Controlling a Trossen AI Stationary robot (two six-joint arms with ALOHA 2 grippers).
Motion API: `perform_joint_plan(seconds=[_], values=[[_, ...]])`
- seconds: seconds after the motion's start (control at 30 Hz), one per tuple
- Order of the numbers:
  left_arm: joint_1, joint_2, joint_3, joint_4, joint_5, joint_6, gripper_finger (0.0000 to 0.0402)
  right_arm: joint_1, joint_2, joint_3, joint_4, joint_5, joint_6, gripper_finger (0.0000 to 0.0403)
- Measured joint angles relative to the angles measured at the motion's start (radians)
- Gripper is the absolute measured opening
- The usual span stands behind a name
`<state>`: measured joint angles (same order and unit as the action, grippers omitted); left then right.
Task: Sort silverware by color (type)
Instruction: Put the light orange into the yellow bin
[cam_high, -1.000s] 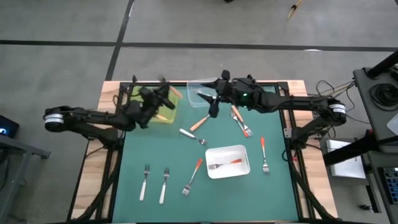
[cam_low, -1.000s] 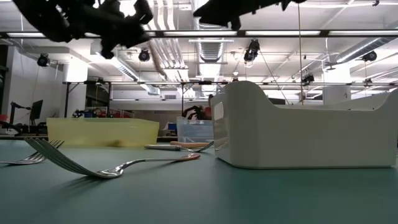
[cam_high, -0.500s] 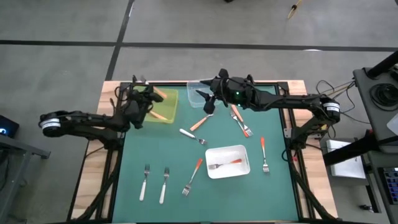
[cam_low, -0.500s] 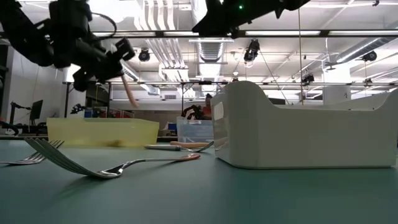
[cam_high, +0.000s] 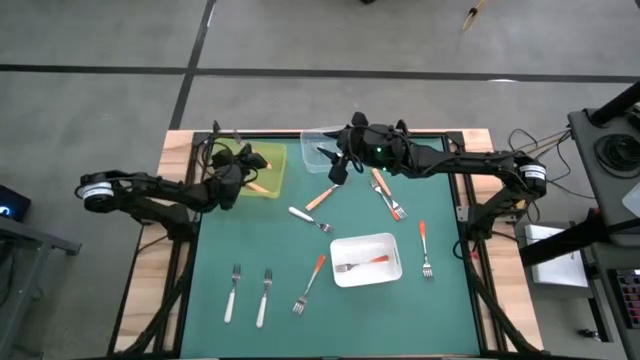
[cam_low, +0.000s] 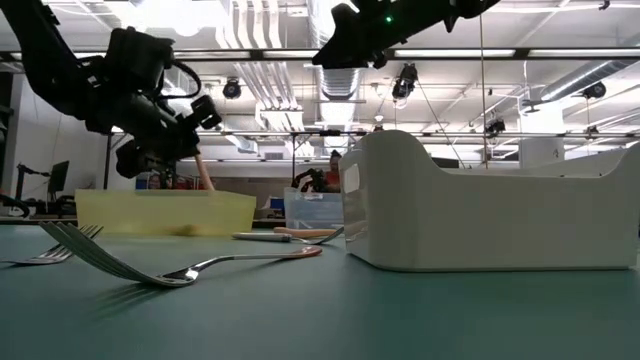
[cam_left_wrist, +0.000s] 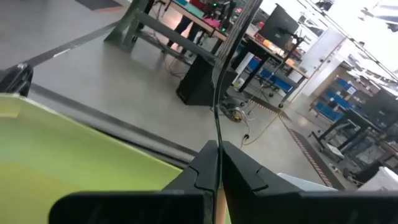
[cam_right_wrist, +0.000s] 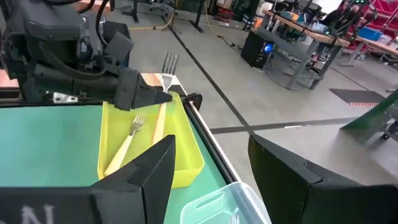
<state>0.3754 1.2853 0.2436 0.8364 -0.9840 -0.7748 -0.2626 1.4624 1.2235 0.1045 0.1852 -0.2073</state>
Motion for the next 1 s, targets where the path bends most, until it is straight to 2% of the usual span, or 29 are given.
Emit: perform_joint_plan(seconds=[0.37,1.0], values=[[0.007,0.054,0.000,0.000,-0.002,-0.100,0.0000,0.000,0.000,0.000,-0.008,0.000,-0.005,0.0194],[0.008,0.055,0.000,0.000,-0.009,-0.129,0.0001,0.000,0.000,-0.001,-0.027,0.000,-0.020,0.0194]])
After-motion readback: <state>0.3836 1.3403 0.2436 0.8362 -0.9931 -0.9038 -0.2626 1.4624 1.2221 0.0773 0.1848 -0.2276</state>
